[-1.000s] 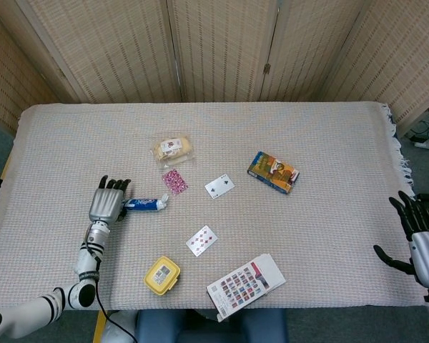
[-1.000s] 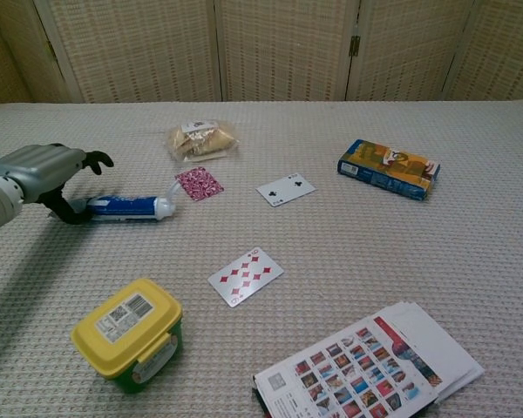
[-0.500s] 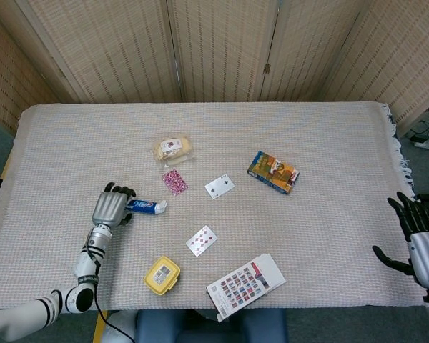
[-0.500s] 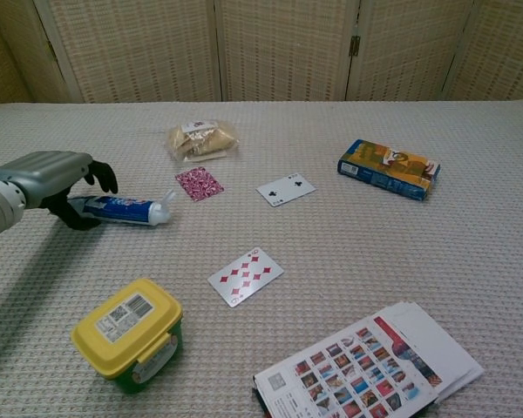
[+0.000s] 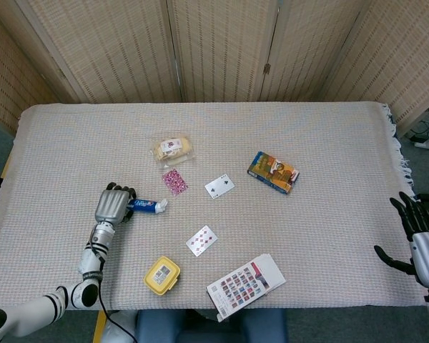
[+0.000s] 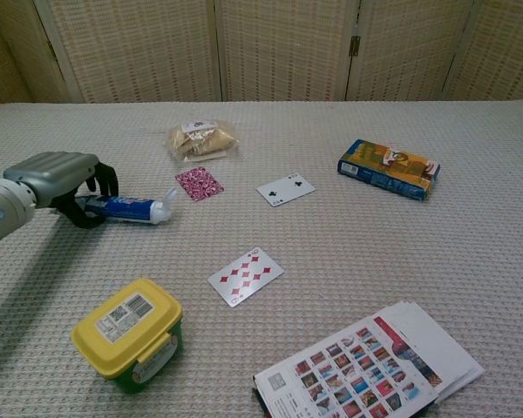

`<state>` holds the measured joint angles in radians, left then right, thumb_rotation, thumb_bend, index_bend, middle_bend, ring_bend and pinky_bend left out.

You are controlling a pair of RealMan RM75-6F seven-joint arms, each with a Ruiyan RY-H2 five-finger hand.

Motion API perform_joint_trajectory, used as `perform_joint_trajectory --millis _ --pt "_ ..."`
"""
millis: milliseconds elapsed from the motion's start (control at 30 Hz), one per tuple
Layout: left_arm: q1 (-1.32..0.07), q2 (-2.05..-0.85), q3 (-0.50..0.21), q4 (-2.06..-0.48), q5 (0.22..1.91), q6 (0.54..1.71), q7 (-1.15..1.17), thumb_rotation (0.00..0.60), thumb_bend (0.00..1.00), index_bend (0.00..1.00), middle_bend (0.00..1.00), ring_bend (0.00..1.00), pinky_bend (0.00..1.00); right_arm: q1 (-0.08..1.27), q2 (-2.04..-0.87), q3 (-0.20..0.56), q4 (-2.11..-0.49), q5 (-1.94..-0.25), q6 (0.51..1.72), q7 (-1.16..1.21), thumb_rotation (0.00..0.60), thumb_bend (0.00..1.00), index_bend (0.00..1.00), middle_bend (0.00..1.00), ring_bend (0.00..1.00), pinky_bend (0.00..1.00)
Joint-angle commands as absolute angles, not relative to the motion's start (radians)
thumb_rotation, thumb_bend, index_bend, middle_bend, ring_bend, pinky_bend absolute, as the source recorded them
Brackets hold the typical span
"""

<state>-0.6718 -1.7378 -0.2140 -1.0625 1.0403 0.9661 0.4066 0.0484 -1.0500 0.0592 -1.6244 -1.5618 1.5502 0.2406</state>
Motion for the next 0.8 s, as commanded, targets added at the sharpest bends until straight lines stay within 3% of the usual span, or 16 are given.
perform_joint_trajectory --millis 33,133,267,367,633,800 --pt "-0.677 -1.759 -0.219 -1.028 1.039 0.962 0.393 0.600 0.39 0.51 0.52 0.42 0.24 0.049 -1.051 0.060 -1.625 -1.561 1.549 0.239 0.600 0.30 0.00 0.00 0.00 0.00" --pt "-0.680 -1.772 -0.218 -0.993 1.042 0.947 0.369 0.600 0.43 0.56 0.59 0.49 0.33 0.051 -1.049 0.060 -1.629 -1.563 1.547 0.234 0.600 0.30 0.00 0.00 0.00 0.00" --pt "-0.678 -1.777 -0.213 -0.957 1.069 0.934 0.303 0.600 0.58 0.68 0.71 0.59 0.50 0.057 -1.038 0.060 -1.644 -1.571 1.540 0.218 0.600 0.30 0.00 0.00 0.00 0.00" --pt "-0.674 -1.768 -0.200 -0.941 1.110 0.923 0.228 0.600 0.64 0.76 0.78 0.65 0.57 0.068 -1.021 0.058 -1.665 -1.586 1.528 0.205 0.600 0.30 0.00 0.00 0.00 0.00" --pt "-0.638 -1.696 -0.184 -1.052 1.275 1.015 -0.070 0.600 0.70 0.82 0.83 0.71 0.64 0.149 -0.955 0.069 -1.770 -1.666 1.459 0.198 0.600 0.30 0.00 0.00 0.00 0.00" --pt "-0.623 -1.648 -0.162 -1.179 1.367 1.097 -0.127 0.600 0.71 0.82 0.84 0.71 0.64 0.241 -0.915 0.098 -1.878 -1.696 1.361 0.164 0.600 0.30 0.02 0.00 0.00 0.00"
